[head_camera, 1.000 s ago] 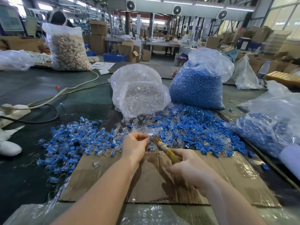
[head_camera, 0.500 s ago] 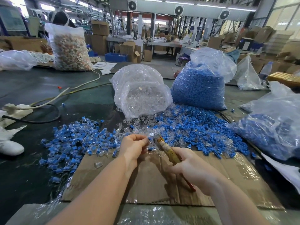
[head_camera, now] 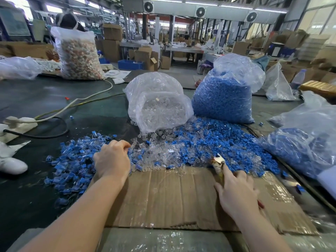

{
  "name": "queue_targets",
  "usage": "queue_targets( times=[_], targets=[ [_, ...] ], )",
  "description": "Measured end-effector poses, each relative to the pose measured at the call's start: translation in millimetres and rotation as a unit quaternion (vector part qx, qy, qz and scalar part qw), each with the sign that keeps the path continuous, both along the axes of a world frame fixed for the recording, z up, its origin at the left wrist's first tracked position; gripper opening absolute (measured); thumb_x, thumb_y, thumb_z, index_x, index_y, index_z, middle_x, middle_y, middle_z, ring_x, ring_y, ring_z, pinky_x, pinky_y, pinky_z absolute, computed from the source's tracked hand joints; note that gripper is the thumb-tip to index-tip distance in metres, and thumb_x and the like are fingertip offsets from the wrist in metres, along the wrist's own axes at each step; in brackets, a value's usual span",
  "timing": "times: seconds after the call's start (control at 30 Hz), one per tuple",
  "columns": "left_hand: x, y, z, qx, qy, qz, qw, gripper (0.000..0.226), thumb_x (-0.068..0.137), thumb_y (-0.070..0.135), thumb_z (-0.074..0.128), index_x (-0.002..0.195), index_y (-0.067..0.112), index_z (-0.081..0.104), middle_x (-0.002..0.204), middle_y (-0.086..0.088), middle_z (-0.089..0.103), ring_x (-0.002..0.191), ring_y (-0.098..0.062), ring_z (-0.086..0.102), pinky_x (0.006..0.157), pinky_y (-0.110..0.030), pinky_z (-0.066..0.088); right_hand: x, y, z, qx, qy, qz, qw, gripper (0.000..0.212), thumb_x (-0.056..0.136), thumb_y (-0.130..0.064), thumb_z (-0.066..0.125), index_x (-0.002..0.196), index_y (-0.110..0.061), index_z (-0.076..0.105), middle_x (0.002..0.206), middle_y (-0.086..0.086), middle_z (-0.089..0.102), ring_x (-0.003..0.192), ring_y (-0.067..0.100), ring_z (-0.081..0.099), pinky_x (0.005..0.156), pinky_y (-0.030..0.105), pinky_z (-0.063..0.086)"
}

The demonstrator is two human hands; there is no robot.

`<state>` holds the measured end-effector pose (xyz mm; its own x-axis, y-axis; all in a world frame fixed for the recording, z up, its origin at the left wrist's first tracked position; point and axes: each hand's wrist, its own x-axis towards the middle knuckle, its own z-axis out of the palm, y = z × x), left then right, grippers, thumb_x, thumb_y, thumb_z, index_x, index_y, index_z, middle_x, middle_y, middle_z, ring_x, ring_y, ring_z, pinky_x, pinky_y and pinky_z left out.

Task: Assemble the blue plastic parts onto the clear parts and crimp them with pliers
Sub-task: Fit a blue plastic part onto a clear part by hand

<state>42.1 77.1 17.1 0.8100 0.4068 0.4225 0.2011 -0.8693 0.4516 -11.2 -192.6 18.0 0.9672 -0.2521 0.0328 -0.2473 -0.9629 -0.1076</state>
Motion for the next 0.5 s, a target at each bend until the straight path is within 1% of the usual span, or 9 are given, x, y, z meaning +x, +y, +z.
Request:
queue_targets(
  times=[0.1, 0.17, 0.27, 0.37, 0.43, 0.5],
  targets=[
    [0.2, 12.2, -7.9, 0.049, 0.055, 0.021, 0.997, 0.026, 0.096, 0.018, 0.047, 0.110, 0.030, 0.065, 0.105, 0.001, 0.063, 0.097, -0.022, 0.050, 0.082, -0.037, 0.032, 1.0, -3.2, -5.5, -0.015, -0.003, 0.003, 1.000, 0.057, 0.094, -0.051, 0.037, 0.144, -0.030, 0.019, 0.134, 0.007, 0.037, 0.125, 0.027, 0.035, 0.096, 0.042, 0.037],
    [-0.5, 15.7, -11.6, 0.051, 0.079, 0.028, 0.995, 0.028, 0.095, 0.016, 0.048, 0.111, 0.032, 0.065, 0.107, 0.002, 0.061, 0.101, -0.022, 0.048, 0.088, -0.039, 0.031, 1.8, -4.1, -8.0, -0.024, -0.006, 0.005, 1.000, 0.058, 0.095, -0.053, 0.034, 0.145, -0.030, 0.016, 0.137, 0.007, 0.036, 0.126, 0.027, 0.035, 0.096, 0.042, 0.037],
    [-0.6, 13.3, -10.7, 0.060, 0.090, 0.033, 0.994, 0.030, 0.095, 0.018, 0.048, 0.115, 0.035, 0.062, 0.113, 0.003, 0.057, 0.108, -0.022, 0.042, 0.089, -0.038, 0.029, 2.7, -5.4, -9.3, -0.044, -0.008, 0.009, 0.999, 0.059, 0.095, -0.055, 0.029, 0.146, -0.031, 0.015, 0.138, 0.006, 0.036, 0.126, 0.027, 0.036, 0.096, 0.041, 0.038],
    [-0.5, 3.0, -6.6, 0.057, 0.059, 0.013, 0.997, 0.027, 0.094, 0.025, 0.050, 0.118, 0.032, 0.060, 0.117, 0.003, 0.055, 0.109, -0.021, 0.038, 0.088, -0.037, 0.029, 4.1, -2.8, -7.0, -0.054, 0.004, 0.006, 0.998, 0.058, 0.095, -0.054, 0.030, 0.146, -0.031, 0.016, 0.138, 0.005, 0.037, 0.127, 0.027, 0.034, 0.101, 0.045, 0.033],
    [-2.6, -11.2, -4.8, 0.022, 0.009, -0.043, 0.999, 0.024, 0.091, 0.024, 0.056, 0.114, 0.026, 0.063, 0.113, 0.002, 0.057, 0.104, -0.018, 0.039, 0.088, -0.033, 0.030, 3.9, 3.0, -4.0, -0.075, -0.008, 0.006, 0.997, 0.054, 0.095, -0.051, 0.034, 0.143, -0.030, 0.022, 0.140, 0.005, 0.036, 0.130, 0.027, 0.031, 0.107, 0.050, 0.025],
    [-6.4, -31.5, -3.5, -0.038, -0.035, -0.128, 0.990, 0.020, 0.088, 0.017, 0.060, 0.108, 0.018, 0.066, 0.107, -0.001, 0.061, 0.096, -0.011, 0.041, 0.087, -0.023, 0.031, 4.1, 10.8, -2.0, -0.082, -0.046, 0.024, 0.995, 0.049, 0.096, -0.040, 0.038, 0.141, -0.028, 0.025, 0.143, 0.005, 0.033, 0.133, 0.026, 0.027, 0.111, 0.051, 0.018]
  ],
)
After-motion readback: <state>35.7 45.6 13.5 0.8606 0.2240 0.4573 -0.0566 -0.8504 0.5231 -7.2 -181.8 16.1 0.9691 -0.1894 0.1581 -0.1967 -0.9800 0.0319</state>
